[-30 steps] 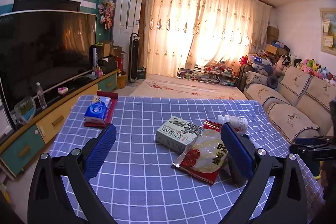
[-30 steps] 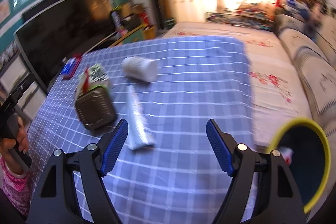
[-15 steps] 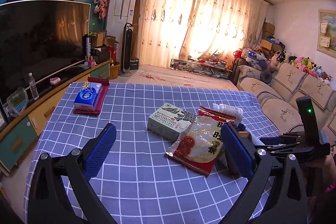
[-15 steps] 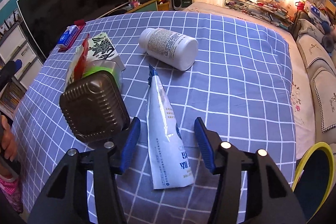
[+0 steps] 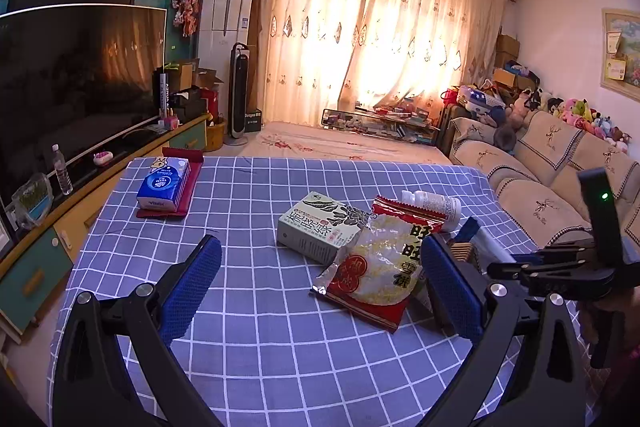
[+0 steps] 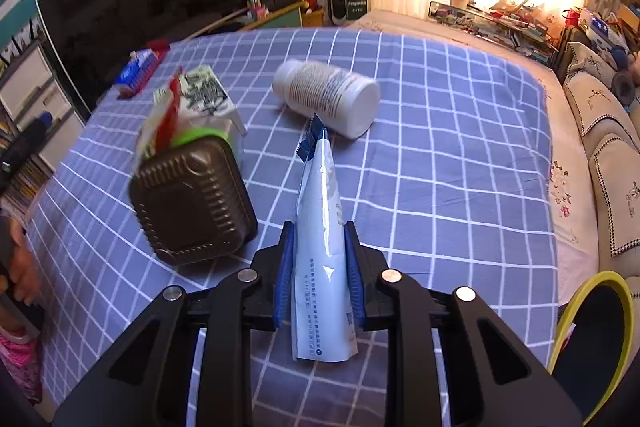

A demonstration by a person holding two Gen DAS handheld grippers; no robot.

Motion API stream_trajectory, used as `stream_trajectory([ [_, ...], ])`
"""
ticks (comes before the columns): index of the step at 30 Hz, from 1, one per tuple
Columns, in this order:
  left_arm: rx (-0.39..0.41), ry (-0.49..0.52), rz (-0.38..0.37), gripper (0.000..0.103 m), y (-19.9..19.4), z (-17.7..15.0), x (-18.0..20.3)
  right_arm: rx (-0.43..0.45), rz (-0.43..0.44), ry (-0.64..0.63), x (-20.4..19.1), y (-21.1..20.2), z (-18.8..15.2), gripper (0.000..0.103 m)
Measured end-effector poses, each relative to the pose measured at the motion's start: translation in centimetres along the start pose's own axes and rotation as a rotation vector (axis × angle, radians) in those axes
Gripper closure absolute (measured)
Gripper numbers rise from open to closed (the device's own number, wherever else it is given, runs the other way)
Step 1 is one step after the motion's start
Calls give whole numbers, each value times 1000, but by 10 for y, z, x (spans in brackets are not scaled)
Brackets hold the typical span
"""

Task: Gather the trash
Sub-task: 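Grasp the white toothpaste tube with the right gripper, release it into bin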

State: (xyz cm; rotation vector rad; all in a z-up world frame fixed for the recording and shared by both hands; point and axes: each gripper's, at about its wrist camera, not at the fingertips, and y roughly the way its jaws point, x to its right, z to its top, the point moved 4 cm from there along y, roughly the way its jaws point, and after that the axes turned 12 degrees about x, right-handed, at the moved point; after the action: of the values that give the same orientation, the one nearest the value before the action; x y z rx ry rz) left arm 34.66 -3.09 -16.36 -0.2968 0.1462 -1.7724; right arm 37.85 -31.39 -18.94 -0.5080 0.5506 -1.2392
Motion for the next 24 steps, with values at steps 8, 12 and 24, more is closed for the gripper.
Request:
stream_trajectory([
  [8,-16,8,-2,5,5,-3,1,96,-66,94,37,-49,3,80],
  [12,-16,13,-7,5,5,-4,3,129,-165,180,82,-74,-6,79],
  [24,-30,21,-6,5,9,-8,5,75,-505,397,217,-109,-69,78],
])
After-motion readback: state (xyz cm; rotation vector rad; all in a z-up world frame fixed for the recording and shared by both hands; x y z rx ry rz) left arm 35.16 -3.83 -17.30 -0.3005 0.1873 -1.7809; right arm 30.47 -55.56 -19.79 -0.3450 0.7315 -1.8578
